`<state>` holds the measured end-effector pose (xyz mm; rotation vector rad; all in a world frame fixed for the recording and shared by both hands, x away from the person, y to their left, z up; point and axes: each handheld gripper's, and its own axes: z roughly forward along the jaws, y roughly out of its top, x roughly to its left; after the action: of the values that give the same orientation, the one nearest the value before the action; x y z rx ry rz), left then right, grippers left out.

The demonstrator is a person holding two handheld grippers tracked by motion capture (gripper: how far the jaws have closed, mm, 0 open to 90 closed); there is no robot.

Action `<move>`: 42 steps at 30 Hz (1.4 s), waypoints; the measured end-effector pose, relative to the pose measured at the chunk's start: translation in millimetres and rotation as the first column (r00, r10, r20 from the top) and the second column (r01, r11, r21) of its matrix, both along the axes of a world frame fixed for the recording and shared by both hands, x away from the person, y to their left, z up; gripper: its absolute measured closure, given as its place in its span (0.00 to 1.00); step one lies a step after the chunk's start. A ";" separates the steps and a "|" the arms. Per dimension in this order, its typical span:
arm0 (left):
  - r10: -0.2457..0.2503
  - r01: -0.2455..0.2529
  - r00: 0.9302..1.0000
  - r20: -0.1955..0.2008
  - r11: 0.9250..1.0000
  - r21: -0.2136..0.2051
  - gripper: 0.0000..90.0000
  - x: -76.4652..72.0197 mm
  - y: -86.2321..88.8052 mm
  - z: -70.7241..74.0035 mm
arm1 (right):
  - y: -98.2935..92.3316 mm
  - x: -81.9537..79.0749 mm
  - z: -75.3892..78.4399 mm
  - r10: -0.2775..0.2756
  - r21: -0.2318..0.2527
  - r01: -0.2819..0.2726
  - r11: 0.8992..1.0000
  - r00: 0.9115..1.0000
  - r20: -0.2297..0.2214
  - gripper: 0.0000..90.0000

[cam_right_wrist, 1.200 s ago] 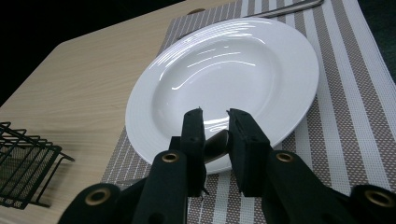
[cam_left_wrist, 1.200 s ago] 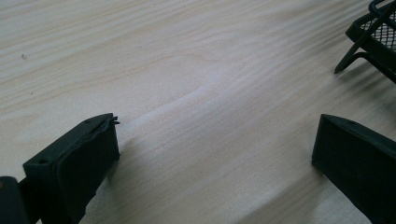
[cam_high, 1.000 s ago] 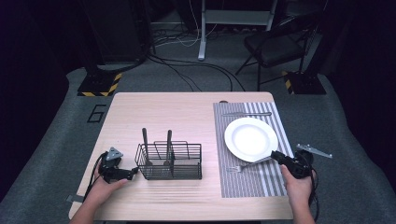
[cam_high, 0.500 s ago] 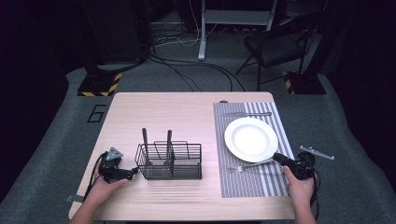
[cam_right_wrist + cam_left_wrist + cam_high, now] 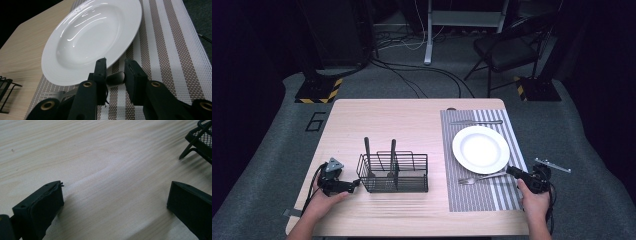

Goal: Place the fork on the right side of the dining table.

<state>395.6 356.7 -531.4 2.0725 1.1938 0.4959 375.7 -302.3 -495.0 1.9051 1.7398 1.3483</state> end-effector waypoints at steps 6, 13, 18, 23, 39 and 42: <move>0.000 0.000 1.000 0.000 1.000 0.000 0.00 0.0 0.0 0.0 | -2.7 1.9 -6.6 -0.001 0.002 0.001 1.000 1.000 -0.009 0.79; 0.000 0.000 1.000 0.000 1.000 0.000 0.00 0.0 0.0 0.0 | -6.5 3.8 -14.2 -0.009 -0.012 0.008 1.000 0.999 -0.031 0.80; 0.000 0.000 1.000 0.000 1.000 0.000 0.00 0.0 0.0 0.0 | -8.1 4.0 -17.9 -0.017 -0.010 0.016 1.000 0.999 -0.049 0.80; 0.004 -0.004 1.000 -0.002 1.000 -0.001 0.00 0.8 -0.2 0.0 | -9.0 5.2 -21.9 -0.020 -0.018 0.019 1.000 0.998 -0.064 0.78; 0.005 -0.005 1.000 -0.001 1.000 -0.002 0.00 0.9 -0.3 0.0 | 1.9 1.5 -5.4 0.000 -0.069 0.000 0.998 1.000 0.001 0.74; 0.005 -0.005 1.000 -0.002 1.000 -0.002 0.00 0.9 -0.3 0.0 | 9.2 0.7 1.0 0.027 -0.082 -0.025 0.996 0.999 0.021 0.71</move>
<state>396.5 356.4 -531.4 2.0696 1.1999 0.4954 376.5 -293.1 -494.0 1.8229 1.7869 1.2815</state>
